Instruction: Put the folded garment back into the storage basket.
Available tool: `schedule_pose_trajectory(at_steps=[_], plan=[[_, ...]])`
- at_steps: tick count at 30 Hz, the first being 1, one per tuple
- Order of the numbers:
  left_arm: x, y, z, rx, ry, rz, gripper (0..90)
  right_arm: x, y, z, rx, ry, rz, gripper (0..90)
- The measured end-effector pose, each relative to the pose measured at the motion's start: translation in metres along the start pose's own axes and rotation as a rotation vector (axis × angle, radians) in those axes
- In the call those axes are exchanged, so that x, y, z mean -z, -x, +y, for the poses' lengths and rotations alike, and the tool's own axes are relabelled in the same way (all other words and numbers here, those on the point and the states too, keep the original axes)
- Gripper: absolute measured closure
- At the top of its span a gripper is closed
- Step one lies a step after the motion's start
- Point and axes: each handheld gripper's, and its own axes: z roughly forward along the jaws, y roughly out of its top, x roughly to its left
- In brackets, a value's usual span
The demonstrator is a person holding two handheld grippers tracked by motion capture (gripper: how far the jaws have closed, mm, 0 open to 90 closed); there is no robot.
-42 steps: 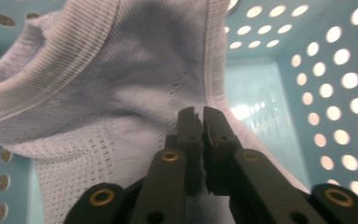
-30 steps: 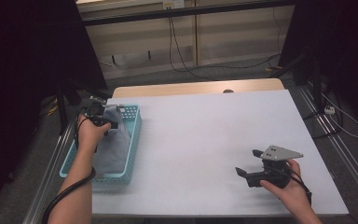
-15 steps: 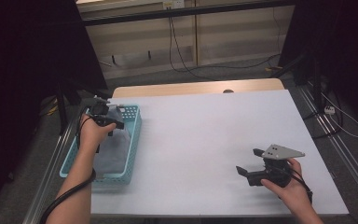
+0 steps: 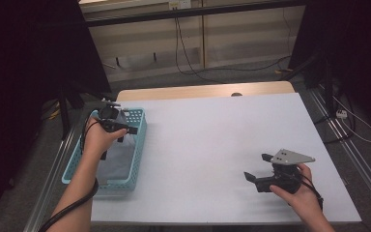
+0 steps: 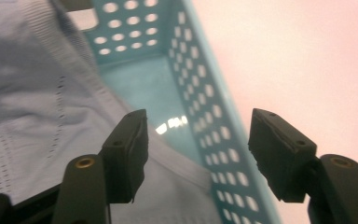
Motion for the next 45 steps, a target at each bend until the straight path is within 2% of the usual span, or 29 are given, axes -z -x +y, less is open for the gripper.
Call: schedule_pose_trajectory(at_steps=[3,4,15,18,19,32,45], plan=[[0.002,0.005,0.001,-0.018,0.0,-0.015,36.1,0.0,0.0,0.0,-0.002,0.0,0.0,9.0],[0.004,0.009,0.002,-0.037,0.004,-0.026,35.5,0.0,0.0,0.0,-0.004,0.0,-0.002,9.0],[0.006,0.032,0.004,-0.082,-0.005,-0.086,30.6,0.001,0.001,0.0,-0.003,0.002,-0.003,9.0],[0.005,0.036,0.003,-0.097,-0.013,-0.083,29.6,0.001,0.002,0.001,-0.005,0.002,-0.002,9.0],[0.004,0.039,0.003,-0.102,-0.008,-0.096,29.3,0.001,0.002,0.001,-0.005,0.003,-0.002,9.0],[0.002,0.062,0.002,-0.168,0.004,-0.135,26.6,0.0,0.002,0.0,-0.007,0.001,0.0,9.1],[-0.002,0.081,0.0,-0.201,0.007,-0.163,25.2,0.001,0.002,0.0,-0.007,-0.001,0.002,9.1]])
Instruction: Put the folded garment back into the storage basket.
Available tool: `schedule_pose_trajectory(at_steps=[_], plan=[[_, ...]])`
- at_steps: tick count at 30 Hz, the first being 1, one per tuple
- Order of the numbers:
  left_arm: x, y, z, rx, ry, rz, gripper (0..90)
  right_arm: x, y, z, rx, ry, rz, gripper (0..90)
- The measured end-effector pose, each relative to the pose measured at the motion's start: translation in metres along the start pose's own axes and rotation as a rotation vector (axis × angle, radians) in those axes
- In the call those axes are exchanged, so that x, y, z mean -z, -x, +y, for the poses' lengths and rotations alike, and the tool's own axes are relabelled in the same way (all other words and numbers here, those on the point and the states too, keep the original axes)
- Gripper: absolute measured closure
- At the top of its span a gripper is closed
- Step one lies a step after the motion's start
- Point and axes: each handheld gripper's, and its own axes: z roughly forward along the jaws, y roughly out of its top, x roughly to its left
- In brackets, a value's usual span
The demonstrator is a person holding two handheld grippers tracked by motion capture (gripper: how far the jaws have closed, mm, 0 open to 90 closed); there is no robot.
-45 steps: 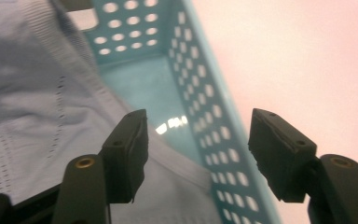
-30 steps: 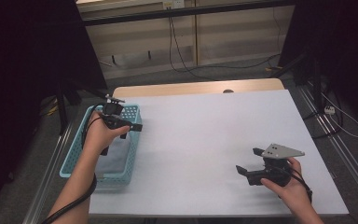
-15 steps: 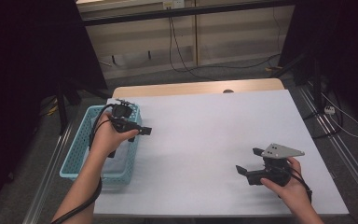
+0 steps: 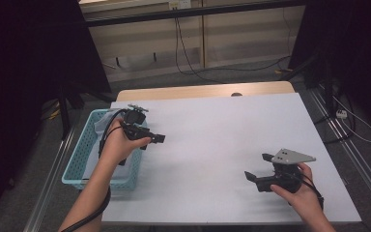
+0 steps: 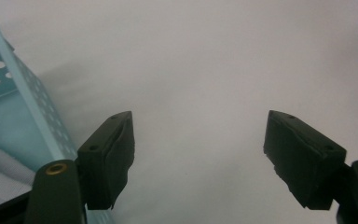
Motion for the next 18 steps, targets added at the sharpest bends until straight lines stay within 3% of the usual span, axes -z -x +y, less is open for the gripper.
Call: schedule_pose_trajectory(at_steps=[18], plan=[[-0.011,0.023,-0.001,-0.062,0.004,-0.054,22.2,0.0,0.0,-0.001,-0.001,-0.003,0.003,9.1]])
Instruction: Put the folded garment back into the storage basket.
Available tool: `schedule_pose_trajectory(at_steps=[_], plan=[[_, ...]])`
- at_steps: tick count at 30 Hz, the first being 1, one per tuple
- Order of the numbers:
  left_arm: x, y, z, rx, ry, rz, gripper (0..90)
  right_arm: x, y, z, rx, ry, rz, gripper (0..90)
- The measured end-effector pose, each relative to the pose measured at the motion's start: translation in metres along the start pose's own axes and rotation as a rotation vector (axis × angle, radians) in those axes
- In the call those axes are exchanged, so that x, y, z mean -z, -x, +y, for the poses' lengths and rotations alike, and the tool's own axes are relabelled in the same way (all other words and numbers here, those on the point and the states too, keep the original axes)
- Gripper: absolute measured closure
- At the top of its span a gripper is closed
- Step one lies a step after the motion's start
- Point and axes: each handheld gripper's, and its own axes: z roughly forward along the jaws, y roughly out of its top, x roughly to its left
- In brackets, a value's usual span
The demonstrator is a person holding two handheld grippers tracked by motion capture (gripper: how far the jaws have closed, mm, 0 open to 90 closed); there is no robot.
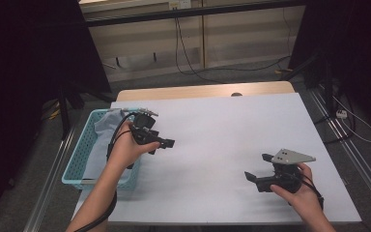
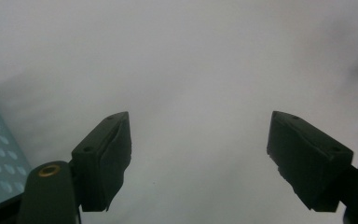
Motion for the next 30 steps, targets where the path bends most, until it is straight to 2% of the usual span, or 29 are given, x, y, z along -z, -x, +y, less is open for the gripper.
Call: schedule_pose_trajectory(at_steps=[13,23,30], plan=[[-0.011,0.01,-0.008,-0.029,-0.01,-0.035,20.2,0.0,0.0,-0.001,-0.003,-0.008,0.005,9.0],[-0.016,0.015,-0.017,-0.037,-0.009,-0.057,19.6,0.0,-0.001,-0.001,-0.004,-0.01,0.006,9.0],[-0.015,0.018,-0.021,-0.038,0.013,-0.077,17.7,0.0,-0.001,-0.002,-0.005,-0.008,0.008,8.9]])
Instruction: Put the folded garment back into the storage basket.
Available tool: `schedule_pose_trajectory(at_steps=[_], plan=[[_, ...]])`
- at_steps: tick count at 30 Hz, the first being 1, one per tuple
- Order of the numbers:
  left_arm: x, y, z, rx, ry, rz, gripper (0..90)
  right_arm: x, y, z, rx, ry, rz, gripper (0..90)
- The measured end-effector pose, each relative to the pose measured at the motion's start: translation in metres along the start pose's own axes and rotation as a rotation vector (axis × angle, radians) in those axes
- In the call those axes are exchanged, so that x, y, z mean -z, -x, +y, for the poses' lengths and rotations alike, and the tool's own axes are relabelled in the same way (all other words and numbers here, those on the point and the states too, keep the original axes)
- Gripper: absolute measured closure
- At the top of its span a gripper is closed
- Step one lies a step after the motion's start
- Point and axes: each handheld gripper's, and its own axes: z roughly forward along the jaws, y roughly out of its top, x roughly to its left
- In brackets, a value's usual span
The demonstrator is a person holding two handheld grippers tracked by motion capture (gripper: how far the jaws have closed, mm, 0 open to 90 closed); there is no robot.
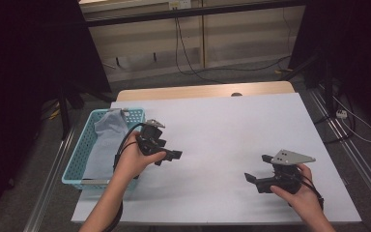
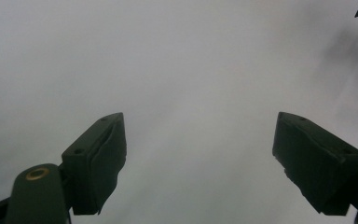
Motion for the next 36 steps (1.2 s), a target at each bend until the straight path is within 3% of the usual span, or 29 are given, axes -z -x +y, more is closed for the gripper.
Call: schedule_pose_trajectory(at_steps=[10,36], plan=[[-0.002,0.005,-0.008,-0.026,-0.003,-0.016,15.3,0.001,0.0,-0.001,-0.003,-0.004,0.004,8.8],[-0.001,0.008,-0.033,-0.009,0.055,-0.069,12.4,0.005,-0.001,-0.004,-0.013,-0.009,0.007,7.6]])
